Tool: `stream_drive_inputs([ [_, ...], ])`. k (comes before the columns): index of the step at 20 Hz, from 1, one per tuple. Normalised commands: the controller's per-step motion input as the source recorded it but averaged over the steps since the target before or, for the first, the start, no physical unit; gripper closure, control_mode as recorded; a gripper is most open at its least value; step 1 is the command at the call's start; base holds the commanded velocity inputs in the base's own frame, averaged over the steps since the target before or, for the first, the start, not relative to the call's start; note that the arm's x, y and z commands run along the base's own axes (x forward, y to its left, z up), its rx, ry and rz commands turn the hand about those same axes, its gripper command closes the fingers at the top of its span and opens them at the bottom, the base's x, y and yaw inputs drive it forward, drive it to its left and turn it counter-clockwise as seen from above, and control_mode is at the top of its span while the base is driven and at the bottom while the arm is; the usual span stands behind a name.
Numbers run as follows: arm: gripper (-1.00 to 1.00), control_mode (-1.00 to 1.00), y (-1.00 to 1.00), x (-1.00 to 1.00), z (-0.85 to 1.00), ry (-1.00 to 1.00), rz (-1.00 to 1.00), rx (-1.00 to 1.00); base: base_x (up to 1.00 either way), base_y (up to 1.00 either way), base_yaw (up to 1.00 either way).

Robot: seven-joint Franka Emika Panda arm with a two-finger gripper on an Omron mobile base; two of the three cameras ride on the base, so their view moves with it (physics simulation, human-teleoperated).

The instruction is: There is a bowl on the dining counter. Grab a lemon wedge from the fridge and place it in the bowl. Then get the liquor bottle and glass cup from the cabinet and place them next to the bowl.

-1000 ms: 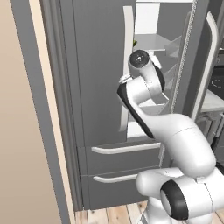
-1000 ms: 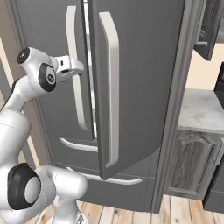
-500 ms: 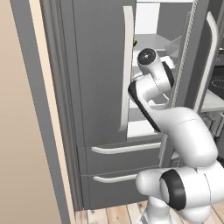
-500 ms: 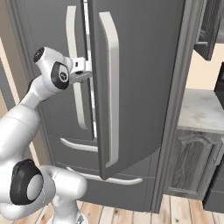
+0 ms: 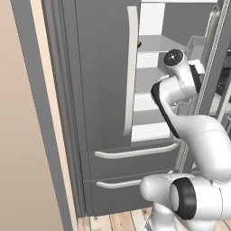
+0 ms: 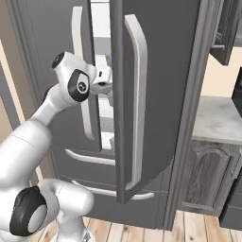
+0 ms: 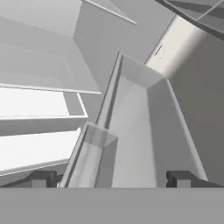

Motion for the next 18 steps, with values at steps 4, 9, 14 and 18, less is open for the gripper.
stream_drive_inputs([
  [4, -1.00, -1.00, -0.99, -0.54, 0.00, 0.00, -0.12, 0.04, 0.00, 0.00, 0.00],
  [9, -1.00, -1.00, -1.00, -0.40, 0.00, 0.01, -0.11, 0.06, 0.00, 0.00, 0.00],
  [14, -1.00, -1.00, -1.00, -0.18, 0.00, 0.00, -0.08, 0.06, 0.00, 0.00, 0.00],
  [18, -1.00, -1.00, -1.00, -0.01, 0.00, 0.00, -0.01, 0.08, 0.00, 0.00, 0.00],
])
